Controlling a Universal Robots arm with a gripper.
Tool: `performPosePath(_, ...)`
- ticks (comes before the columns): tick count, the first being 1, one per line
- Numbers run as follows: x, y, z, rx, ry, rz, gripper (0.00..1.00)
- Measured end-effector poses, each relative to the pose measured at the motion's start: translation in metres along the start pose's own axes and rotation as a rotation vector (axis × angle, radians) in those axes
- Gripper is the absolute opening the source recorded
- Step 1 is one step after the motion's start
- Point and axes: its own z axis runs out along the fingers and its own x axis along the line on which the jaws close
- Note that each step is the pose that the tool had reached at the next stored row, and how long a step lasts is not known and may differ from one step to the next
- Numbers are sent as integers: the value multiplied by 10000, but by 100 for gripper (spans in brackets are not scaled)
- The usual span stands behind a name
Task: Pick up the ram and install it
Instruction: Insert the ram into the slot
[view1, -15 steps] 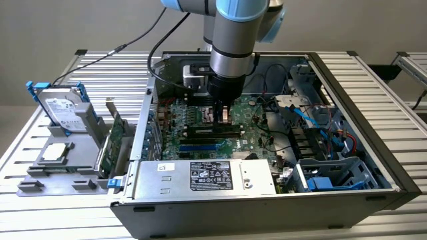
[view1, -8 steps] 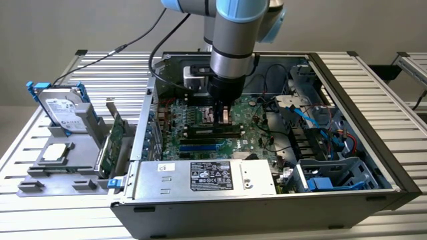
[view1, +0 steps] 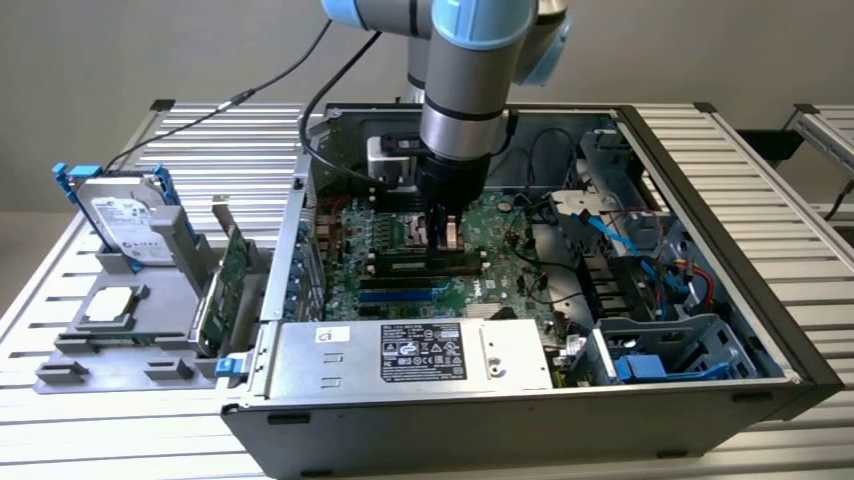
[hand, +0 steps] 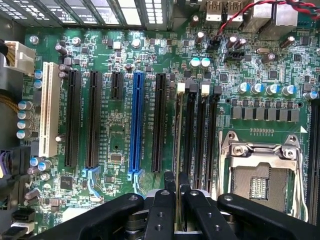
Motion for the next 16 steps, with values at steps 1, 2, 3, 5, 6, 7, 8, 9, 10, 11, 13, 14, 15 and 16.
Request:
performPosePath(1,-3,-1,6,0,18,-9,14)
performPosePath(2,-6,-1,11,-2,43,-18,14)
performPosePath(3,-9,-2,14,-3,63,-23,14)
performPosePath(5,-10,-1,13,-9,84,-26,14)
performPosePath(6,-9,1,12,-16,92,-24,15)
performPosePath(7,-9,2,10,-18,93,-23,15)
performPosePath(8,-10,2,5,-21,92,-23,21)
performPosePath(9,-10,2,-7,-30,91,-25,27)
performPosePath(10,-9,2,-23,-42,91,-28,33)
performPosePath(11,-8,4,-44,-58,91,-28,33)
performPosePath(13,-7,8,-99,-90,88,-30,39)
performPosePath(14,-5,11,-133,-104,89,-31,45)
performPosePath(15,-4,14,-171,-113,87,-31,45)
performPosePath(16,-3,18,-216,-122,89,-31,45)
